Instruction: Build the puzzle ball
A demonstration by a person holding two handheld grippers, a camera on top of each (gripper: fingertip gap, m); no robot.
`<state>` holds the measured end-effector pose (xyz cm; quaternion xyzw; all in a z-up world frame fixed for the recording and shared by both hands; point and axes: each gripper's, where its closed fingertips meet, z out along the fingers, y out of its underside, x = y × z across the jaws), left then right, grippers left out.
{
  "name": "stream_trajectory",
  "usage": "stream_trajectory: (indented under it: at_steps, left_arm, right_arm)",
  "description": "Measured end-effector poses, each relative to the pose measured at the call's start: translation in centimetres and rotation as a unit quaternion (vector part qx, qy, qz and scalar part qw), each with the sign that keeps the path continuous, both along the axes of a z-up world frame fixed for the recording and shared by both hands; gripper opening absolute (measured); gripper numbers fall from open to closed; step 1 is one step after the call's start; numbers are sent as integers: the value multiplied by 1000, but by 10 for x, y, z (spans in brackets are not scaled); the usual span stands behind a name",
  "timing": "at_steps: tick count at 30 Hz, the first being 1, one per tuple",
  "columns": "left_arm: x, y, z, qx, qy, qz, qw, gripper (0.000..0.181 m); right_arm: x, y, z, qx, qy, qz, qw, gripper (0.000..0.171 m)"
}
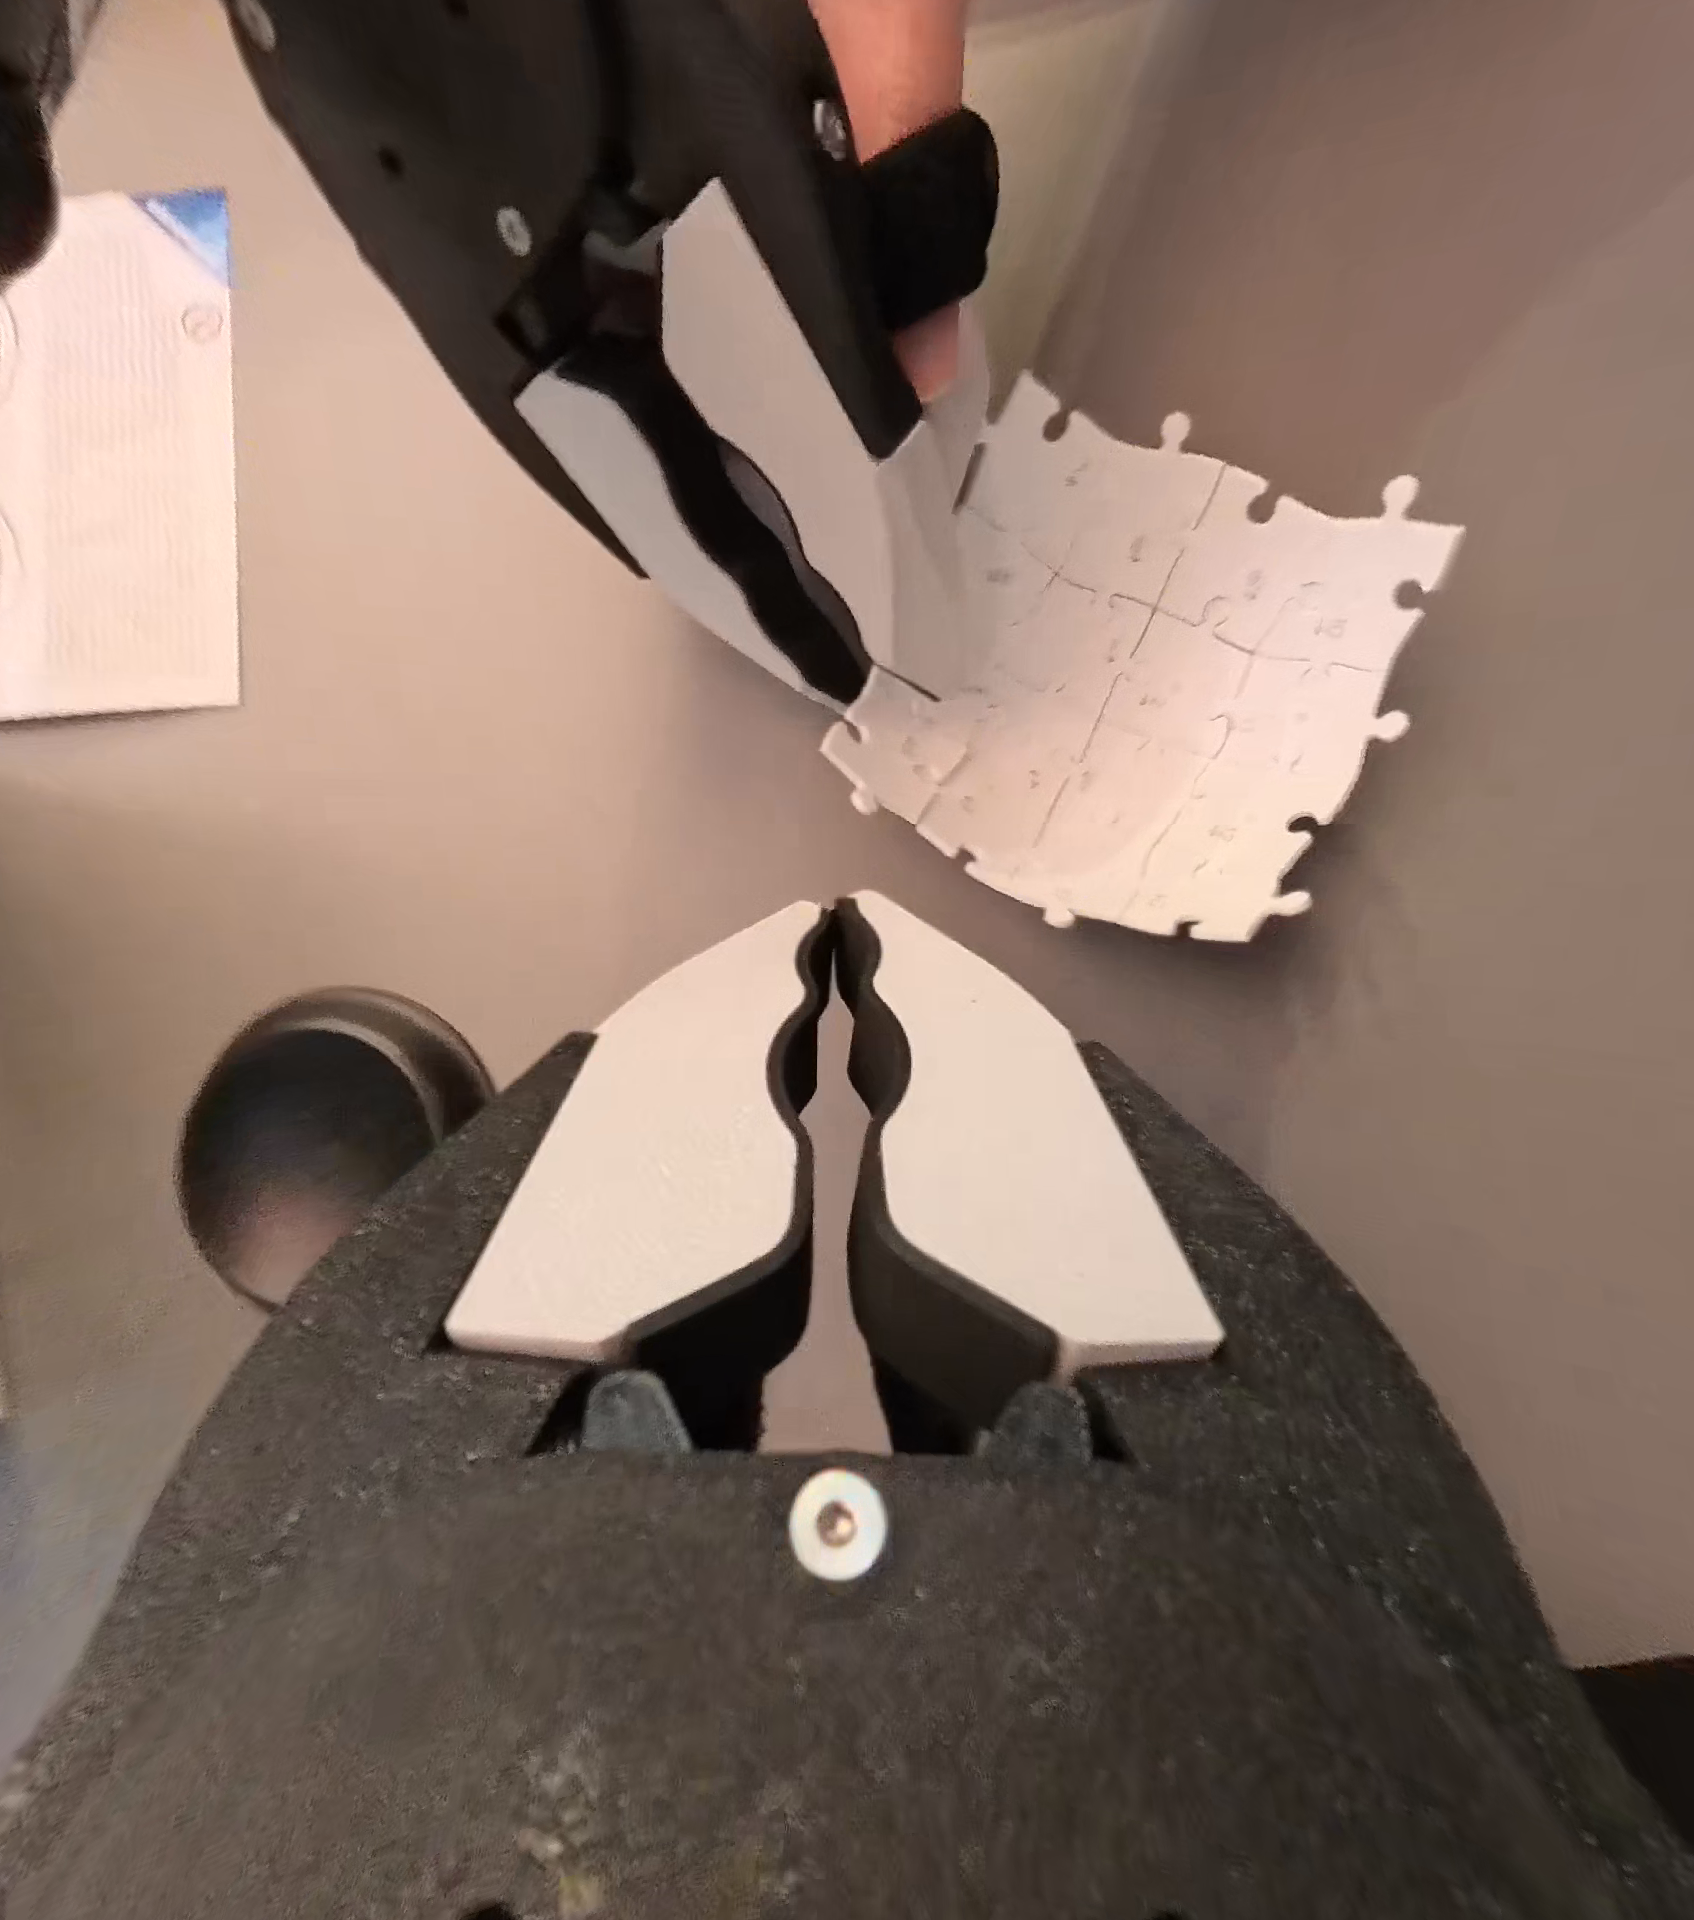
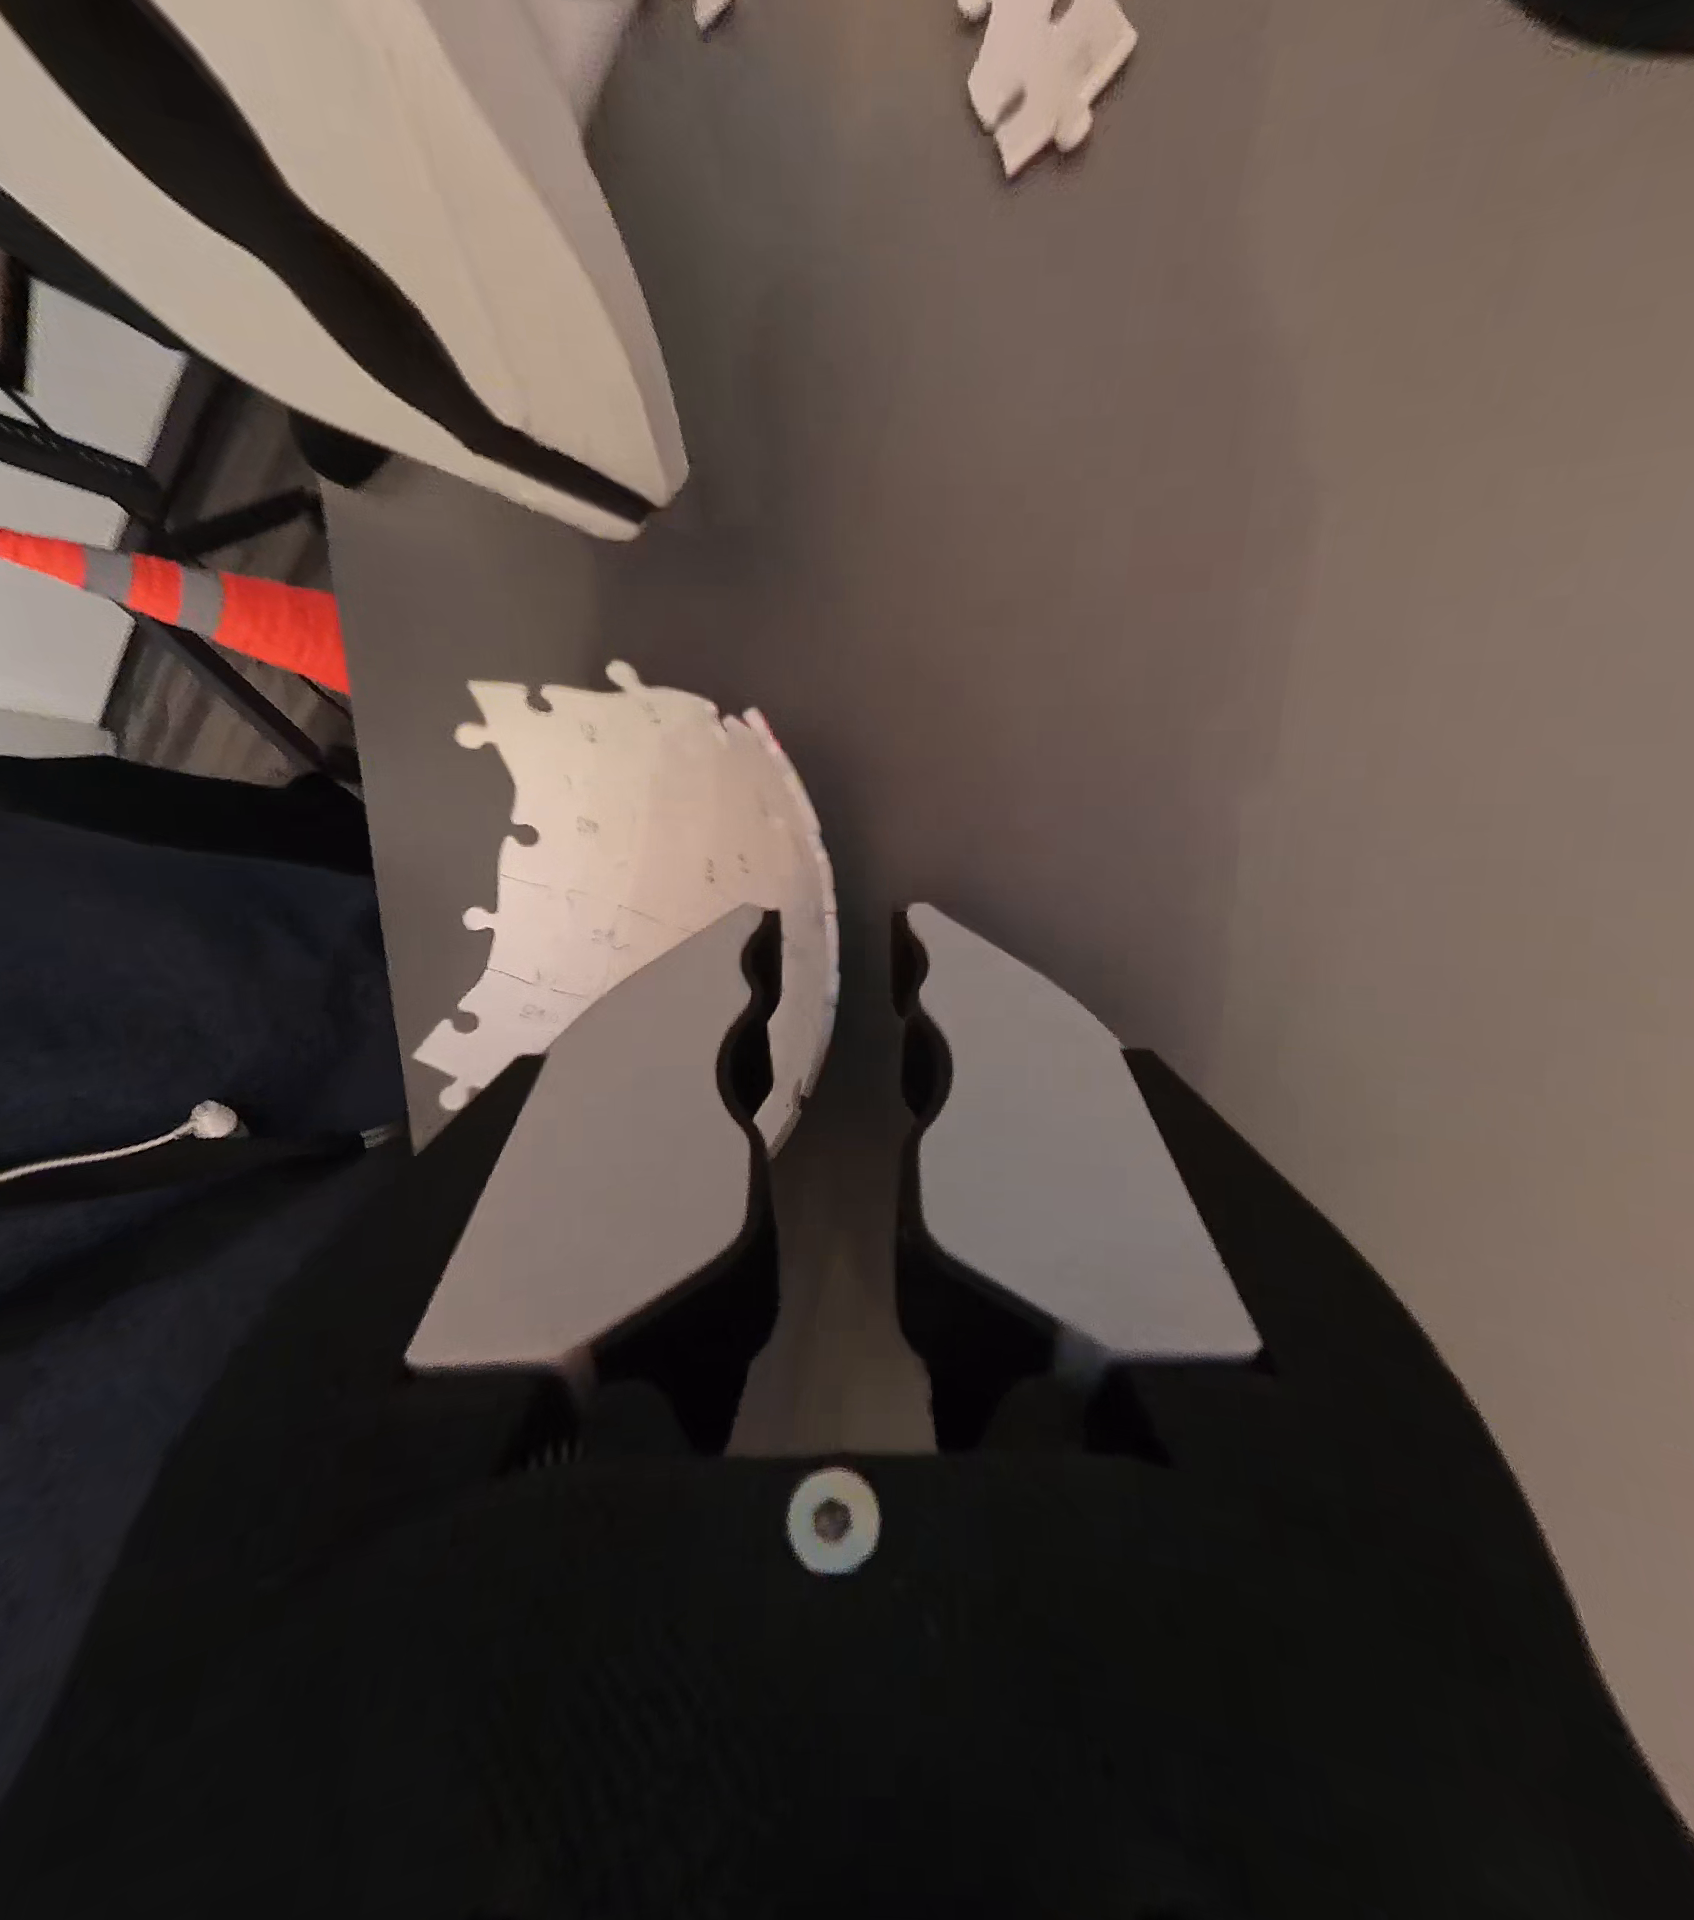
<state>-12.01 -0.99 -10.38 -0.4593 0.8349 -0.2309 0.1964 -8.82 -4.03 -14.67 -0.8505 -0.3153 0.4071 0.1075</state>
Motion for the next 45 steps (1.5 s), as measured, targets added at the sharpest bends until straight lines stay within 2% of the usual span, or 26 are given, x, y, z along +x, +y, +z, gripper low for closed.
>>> stream_trajectory:
  at_steps: [5, 11, 14, 20, 21, 22, 25, 31, 34, 39, 45]
  left_arm:
    - [-12, -8, -7, -68, -13, 51, 996, 0]
    - [-18, -15, -25, -176, 44, 133, 974, 0]
    - [-20, -17, -18, -225, 7, 156, 962, 0]
    - [-31, -23, -22, -270, 13, 201, 941, 0]
    - [-29, -23, -23, -272, 11, 209, 939, 2]
    - [-27, -22, -23, -278, 12, 218, 936, 13]
    - [-20, -26, -19, -313, 12, 225, 923, 19]
    - [-16, -32, -24, -353, 35, 231, 906, 17]
    - [-15, -37, -31, -360, 55, 226, 903, 14]
    - [-13, -42, -38, -356, 73, 214, 907, 8]
    - [-10, -41, -38, -356, 72, 210, 908, 8]
  right_arm:
    - [-2, -3, -1, -20, -17, 26, 999, 15]
    - [-5, -6, 5, -67, -6, 64, 996, 13]
    - [-3, -7, 2, -71, -22, 73, 995, 5]
    - [-1, -10, 4, -82, -26, 70, 994, 8]
    - [0, -10, 5, -82, -29, 70, 994, 10]
    - [0, -9, 6, -79, -33, 70, 994, 14]
    - [2, -2, 7, -55, -51, 73, 995, 21]
    - [-7, 3, 3, -37, -56, 109, 992, 24]
    - [-11, 3, -2, -42, -59, 121, 990, 23]
    - [-13, 1, -2, -53, -49, 131, 989, 7]
    - [-14, 0, -2, -69, -34, 126, 989, 8]
